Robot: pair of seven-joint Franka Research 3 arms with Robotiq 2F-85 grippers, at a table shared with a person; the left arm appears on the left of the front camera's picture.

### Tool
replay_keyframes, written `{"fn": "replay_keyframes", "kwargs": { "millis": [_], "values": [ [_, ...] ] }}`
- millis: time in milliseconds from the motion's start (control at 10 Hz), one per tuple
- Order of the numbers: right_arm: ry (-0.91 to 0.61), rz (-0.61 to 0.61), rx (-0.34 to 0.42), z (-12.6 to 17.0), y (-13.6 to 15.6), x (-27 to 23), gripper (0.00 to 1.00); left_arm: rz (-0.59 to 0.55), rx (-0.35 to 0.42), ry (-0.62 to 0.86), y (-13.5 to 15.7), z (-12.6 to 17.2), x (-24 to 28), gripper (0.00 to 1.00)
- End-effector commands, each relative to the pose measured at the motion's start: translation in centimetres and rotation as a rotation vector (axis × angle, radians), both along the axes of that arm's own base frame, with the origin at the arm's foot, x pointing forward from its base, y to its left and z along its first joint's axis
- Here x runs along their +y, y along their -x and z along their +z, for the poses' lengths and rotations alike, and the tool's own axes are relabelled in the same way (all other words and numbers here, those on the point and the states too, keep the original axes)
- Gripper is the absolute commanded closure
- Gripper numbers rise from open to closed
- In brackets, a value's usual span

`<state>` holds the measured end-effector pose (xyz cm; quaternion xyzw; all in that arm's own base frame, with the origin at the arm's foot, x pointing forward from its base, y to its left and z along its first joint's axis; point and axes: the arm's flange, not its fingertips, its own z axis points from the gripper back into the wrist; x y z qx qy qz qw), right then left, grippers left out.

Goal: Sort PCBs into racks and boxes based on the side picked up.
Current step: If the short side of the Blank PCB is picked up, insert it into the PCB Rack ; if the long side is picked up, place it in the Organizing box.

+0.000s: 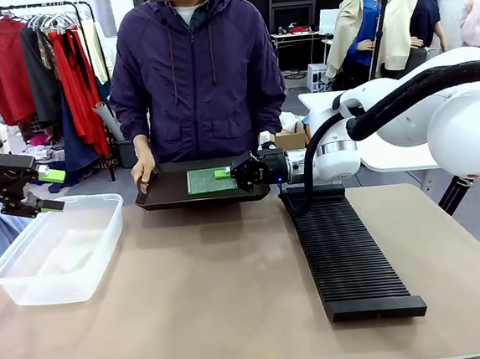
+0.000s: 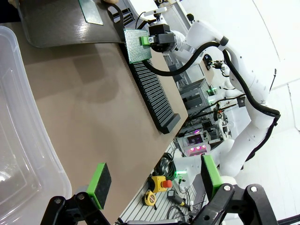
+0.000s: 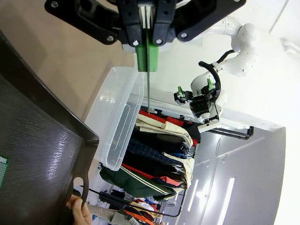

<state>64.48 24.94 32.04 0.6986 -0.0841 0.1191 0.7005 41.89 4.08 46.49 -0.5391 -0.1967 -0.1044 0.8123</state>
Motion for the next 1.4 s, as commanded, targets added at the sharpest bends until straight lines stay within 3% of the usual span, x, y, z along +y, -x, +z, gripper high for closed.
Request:
{"fn": "replay_keyframes", "kwargs": {
  "millis": [0,400,800,1300],
  "values": [
    [0.000,0.000,0.000,0.0,0.0,0.0,1.00,-0.003,0.000,0.009,0.1,0.2,0.1,0.00],
    [-0.030,0.068,-0.107,2.6,1.4,-3.6,1.00,-0.003,0.000,0.009,0.1,0.2,0.1,0.00],
    [0.001,0.041,-0.187,4.8,3.2,-8.3,1.00,-0.003,0.000,0.009,0.1,0.2,0.1,0.00],
    [-0.017,0.049,-0.412,7.5,6.7,-15.7,1.00,-0.003,0.000,0.009,0.1,0.2,0.1,0.00]
  ]
}}
